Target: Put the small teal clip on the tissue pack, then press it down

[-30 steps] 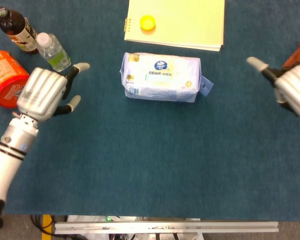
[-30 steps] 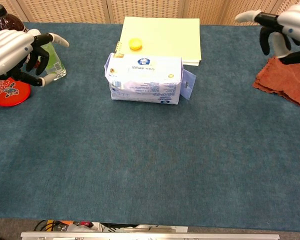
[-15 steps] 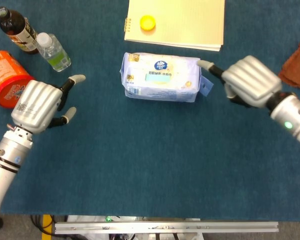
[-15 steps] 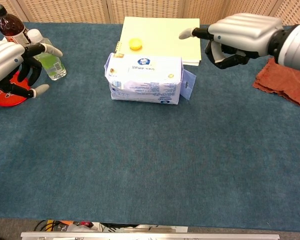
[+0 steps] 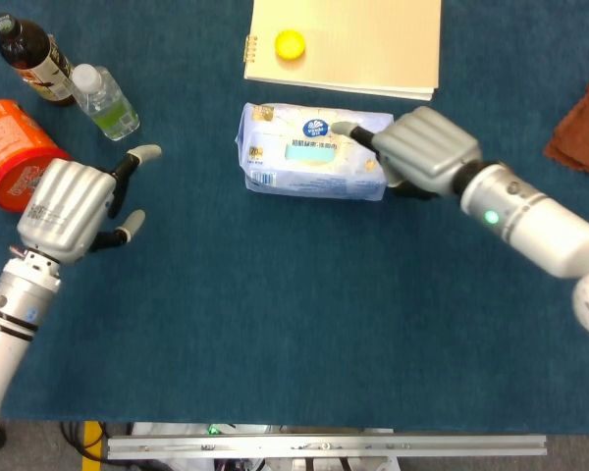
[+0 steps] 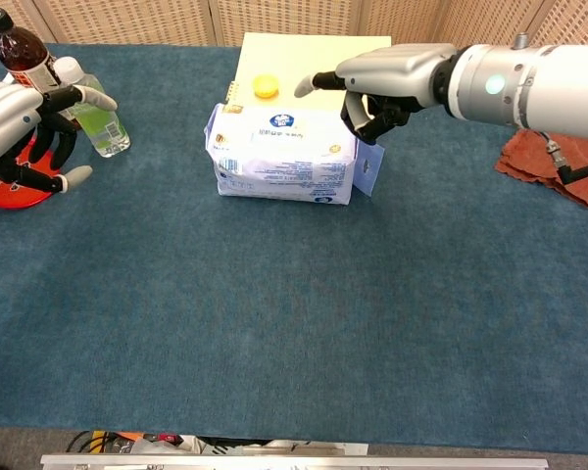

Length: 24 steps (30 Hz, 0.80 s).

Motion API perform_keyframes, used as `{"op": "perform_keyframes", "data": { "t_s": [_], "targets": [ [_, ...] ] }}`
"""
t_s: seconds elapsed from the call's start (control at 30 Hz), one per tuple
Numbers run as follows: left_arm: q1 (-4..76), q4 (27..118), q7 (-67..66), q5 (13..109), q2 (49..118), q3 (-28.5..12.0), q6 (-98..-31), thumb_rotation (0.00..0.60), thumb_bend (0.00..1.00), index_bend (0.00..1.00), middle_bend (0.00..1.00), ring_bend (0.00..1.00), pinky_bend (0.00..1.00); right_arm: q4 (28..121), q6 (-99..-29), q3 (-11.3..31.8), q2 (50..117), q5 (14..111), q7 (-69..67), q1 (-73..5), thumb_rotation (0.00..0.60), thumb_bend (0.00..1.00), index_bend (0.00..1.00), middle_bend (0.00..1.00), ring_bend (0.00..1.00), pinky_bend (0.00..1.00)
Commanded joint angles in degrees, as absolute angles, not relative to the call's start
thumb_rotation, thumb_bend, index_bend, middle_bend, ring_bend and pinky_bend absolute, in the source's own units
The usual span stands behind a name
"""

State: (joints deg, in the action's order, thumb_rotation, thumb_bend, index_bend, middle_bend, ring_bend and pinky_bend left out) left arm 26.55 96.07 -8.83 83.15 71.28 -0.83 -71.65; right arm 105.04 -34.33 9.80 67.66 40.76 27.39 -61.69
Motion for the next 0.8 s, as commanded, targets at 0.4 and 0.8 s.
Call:
{"op": "perform_keyframes", "data": {
  "t_s": [0.4,0.8],
  "targets": [
    [25.18,96.18,-7.48,83.33,70.68,-1.34,-71.84,0.6,0.32,0.19,0.72,0.73,0.79,101.82,-37.94,0.91,73.69,13.47,34.67,-82.21,0.6,1.0,0.04,1.0,1.0,1.0],
    [24.55,96.32,-7.31,83.46,70.7,-1.9,-71.69,0.6,0.32,0.19,0.72,0.73,0.79,99.75,-36.69,-1.93,76.28,8.76,34.02,-86.95,0.6,1.0,0.04,1.0,1.0,1.0]
  ]
}}
